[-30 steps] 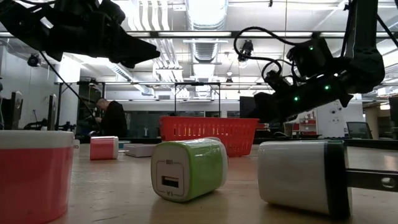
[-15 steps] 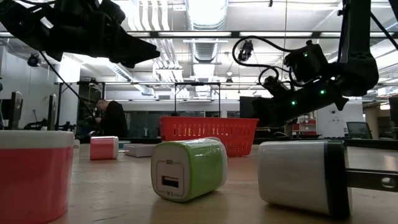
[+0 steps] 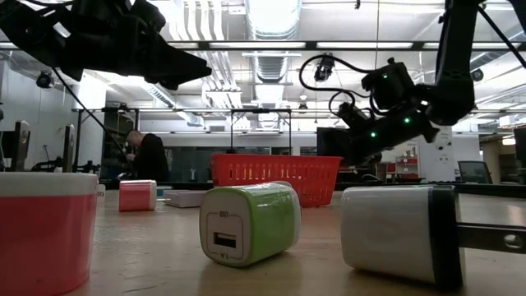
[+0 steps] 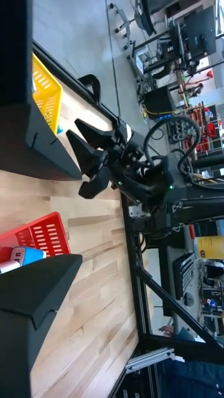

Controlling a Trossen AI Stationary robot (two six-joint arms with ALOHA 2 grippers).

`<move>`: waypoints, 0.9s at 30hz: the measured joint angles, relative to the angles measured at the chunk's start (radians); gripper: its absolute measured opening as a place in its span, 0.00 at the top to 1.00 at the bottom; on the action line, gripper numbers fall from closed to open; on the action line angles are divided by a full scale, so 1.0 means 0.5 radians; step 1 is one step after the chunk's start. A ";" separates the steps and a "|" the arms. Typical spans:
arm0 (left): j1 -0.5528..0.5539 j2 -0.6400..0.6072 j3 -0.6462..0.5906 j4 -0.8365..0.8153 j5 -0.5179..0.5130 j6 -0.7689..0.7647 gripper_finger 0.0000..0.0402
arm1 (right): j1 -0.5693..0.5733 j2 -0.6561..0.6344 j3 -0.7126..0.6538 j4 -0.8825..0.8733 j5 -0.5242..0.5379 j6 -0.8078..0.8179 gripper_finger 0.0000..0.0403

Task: Pick & Place Office items
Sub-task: Put the blue and white charger adapter into the red bin

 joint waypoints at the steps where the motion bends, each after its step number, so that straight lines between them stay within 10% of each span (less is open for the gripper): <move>1: 0.000 0.000 0.000 0.000 0.000 0.000 0.49 | -0.012 0.000 0.008 -0.001 -0.012 -0.005 0.51; 27: 0.000 0.000 0.000 0.000 0.000 0.001 0.49 | -0.176 -0.002 0.491 -0.974 -0.280 -0.048 0.51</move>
